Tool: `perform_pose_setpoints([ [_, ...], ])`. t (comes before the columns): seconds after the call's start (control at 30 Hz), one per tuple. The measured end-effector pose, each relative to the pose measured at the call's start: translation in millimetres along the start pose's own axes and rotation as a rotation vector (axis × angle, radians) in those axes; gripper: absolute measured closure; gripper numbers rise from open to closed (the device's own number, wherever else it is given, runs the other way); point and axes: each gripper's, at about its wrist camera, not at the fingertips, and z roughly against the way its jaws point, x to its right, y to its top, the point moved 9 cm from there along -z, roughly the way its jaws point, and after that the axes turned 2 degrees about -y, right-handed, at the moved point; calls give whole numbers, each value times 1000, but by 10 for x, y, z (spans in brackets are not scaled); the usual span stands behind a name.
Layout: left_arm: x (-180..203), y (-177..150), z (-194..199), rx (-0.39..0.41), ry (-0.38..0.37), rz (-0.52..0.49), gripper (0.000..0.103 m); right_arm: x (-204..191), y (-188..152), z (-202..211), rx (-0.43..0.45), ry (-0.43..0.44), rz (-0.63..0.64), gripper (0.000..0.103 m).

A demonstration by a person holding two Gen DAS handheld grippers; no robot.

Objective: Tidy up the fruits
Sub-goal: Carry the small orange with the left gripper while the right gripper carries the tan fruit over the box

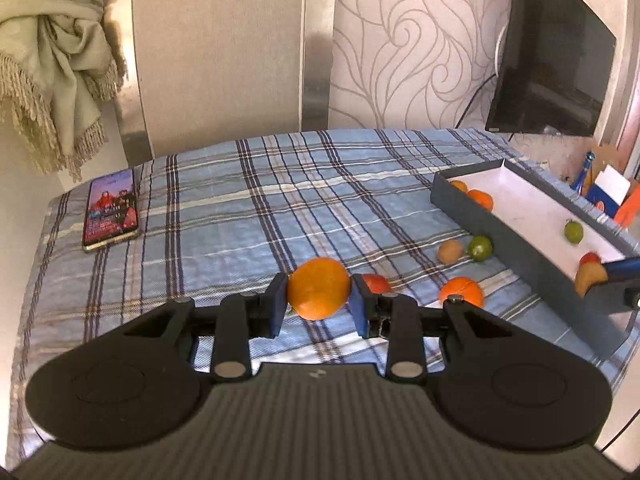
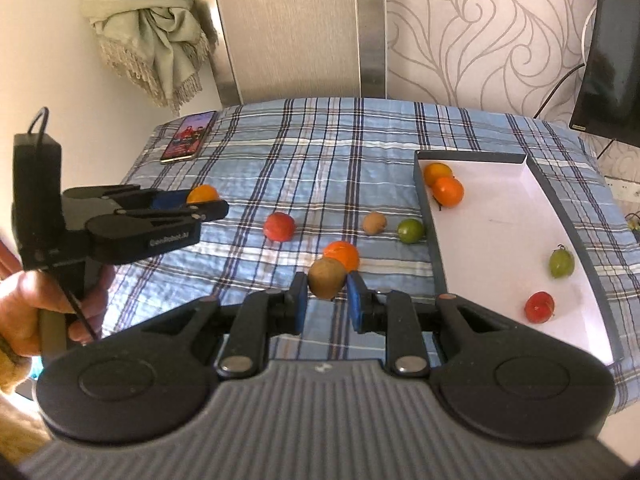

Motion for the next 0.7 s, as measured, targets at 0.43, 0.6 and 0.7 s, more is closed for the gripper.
perform_pose_setpoints([
  [0.43,421,-28,71,-46,43,21,65,282,-127,138,55,87,3,79],
  [0.6,628,13,106,-40,46,-16,65,400,-162,150,64,109,-13,79],
  [0.7,747,37,104,-42,45,-34,65,440,-187,175,69,119,-18,79],
])
